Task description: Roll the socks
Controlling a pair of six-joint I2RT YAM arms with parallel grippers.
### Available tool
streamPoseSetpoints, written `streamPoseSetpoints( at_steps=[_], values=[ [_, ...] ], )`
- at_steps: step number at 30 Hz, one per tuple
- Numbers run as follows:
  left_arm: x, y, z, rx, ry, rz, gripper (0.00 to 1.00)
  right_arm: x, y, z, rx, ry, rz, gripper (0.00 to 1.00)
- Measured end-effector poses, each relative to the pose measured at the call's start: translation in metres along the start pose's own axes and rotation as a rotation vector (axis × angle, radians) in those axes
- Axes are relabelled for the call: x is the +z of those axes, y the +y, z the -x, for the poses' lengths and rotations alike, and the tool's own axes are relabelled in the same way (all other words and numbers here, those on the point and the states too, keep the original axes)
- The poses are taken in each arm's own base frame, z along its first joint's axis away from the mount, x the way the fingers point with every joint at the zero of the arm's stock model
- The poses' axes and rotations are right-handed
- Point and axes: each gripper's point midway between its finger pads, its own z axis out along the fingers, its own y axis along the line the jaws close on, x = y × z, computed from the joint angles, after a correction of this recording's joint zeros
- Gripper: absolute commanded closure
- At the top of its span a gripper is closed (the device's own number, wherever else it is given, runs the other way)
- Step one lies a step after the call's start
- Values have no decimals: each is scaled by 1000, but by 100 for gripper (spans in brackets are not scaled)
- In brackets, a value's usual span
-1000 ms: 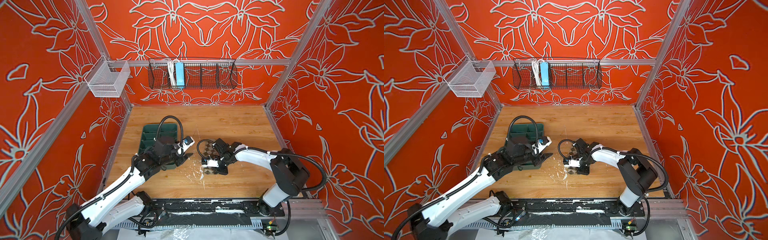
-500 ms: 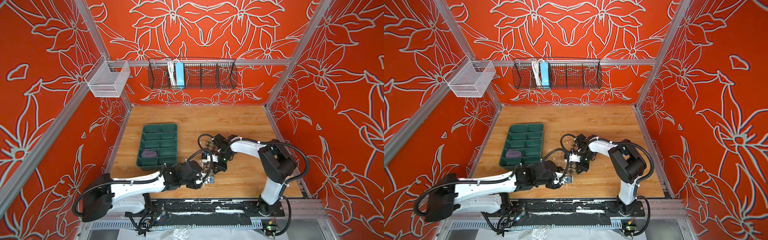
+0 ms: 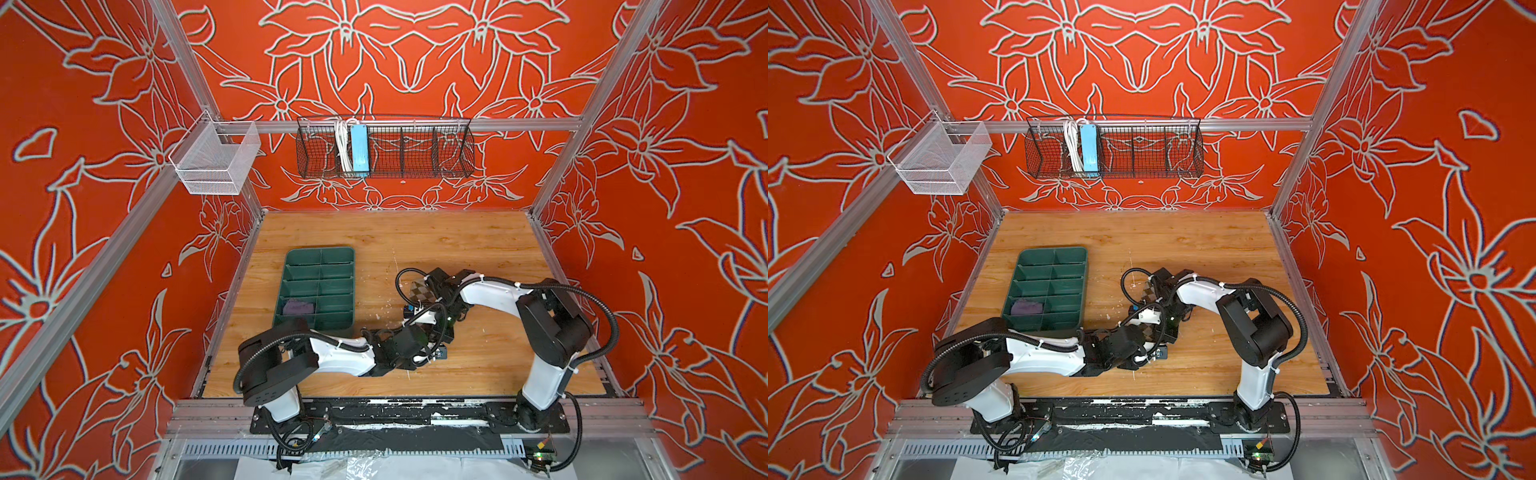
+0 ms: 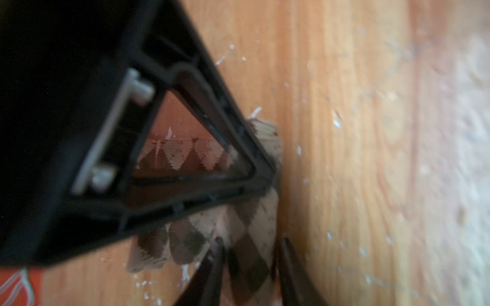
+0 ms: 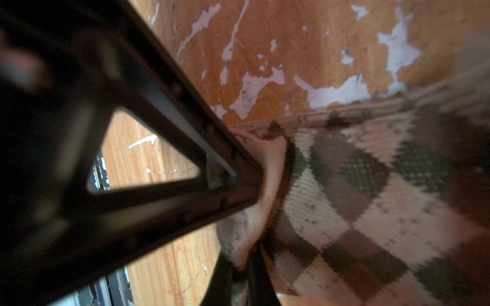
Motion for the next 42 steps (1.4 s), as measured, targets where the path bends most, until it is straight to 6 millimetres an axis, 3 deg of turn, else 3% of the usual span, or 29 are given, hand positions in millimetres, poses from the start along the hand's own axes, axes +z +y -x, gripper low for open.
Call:
streamPoseSetpoints(
  at_steps=[4,6,8,11,14,17,22,25,29,31,33,36,42],
  values=[
    [6,3,0,0,19,24,100,-2,-1,1,-3,-7,-11,100],
    [7,5,-1,-5,29,36,100,-5,-4,1,-11,-15,-42,100],
    [7,6,-1,-10,33,39,100,-8,-5,1,-15,-34,-77,3],
    [7,4,0,-9,30,28,100,-20,-11,1,-41,-78,-190,2],
    [6,0,2,-4,22,5,100,-50,-22,10,-79,-172,-349,2],
    [7,4,1,-32,28,-14,100,-81,-19,12,-102,-244,-500,2],
    [9,9,0,-81,43,-89,100,-136,-41,-12,8,-326,-897,2],
    [9,12,0,-111,55,-169,100,-185,-48,-29,148,-455,-1145,2],
    [9,14,-2,-181,69,-332,100,-260,-23,-27,231,-756,-1316,2],
    [11,18,-3,-226,78,-411,100,-280,3,-16,153,-897,-1292,2],
    [13,19,-3,-276,87,-503,100,-286,30,-1,17,-1000,-1230,2],
    [15,20,-3,-357,92,-628,100,-274,64,13,-173,-1075,-1096,2],
    [17,21,-4,-508,100,-802,100,-228,81,21,-236,-931,-818,3]
  ],
)
